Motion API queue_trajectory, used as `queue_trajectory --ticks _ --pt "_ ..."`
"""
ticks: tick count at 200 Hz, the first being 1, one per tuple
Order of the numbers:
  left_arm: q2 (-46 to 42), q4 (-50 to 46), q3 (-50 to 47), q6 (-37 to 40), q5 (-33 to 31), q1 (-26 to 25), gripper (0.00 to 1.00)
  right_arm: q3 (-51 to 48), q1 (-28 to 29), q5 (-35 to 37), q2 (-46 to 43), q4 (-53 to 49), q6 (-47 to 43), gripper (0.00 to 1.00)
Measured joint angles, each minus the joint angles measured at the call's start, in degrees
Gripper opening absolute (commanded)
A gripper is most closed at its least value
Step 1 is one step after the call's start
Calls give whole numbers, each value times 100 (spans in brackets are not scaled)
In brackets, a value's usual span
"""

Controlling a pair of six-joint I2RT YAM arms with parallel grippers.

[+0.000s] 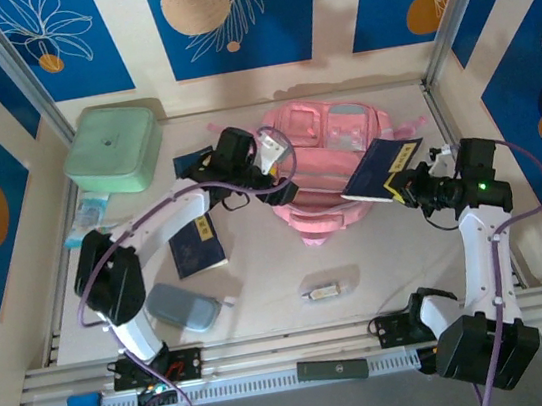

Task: Pack the student bag
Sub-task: Open the student bag at the top-center of the table.

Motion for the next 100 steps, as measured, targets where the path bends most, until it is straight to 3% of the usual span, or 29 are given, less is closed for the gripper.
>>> queue_trajectory --ticks 63,100 --pt "1834 -487 1718 1355 -334 -234 84 0 -87 236 192 59 37 0" --pt "2391 -933 2280 1932 -452 -275 85 0 -125 275 354 94 61 0"
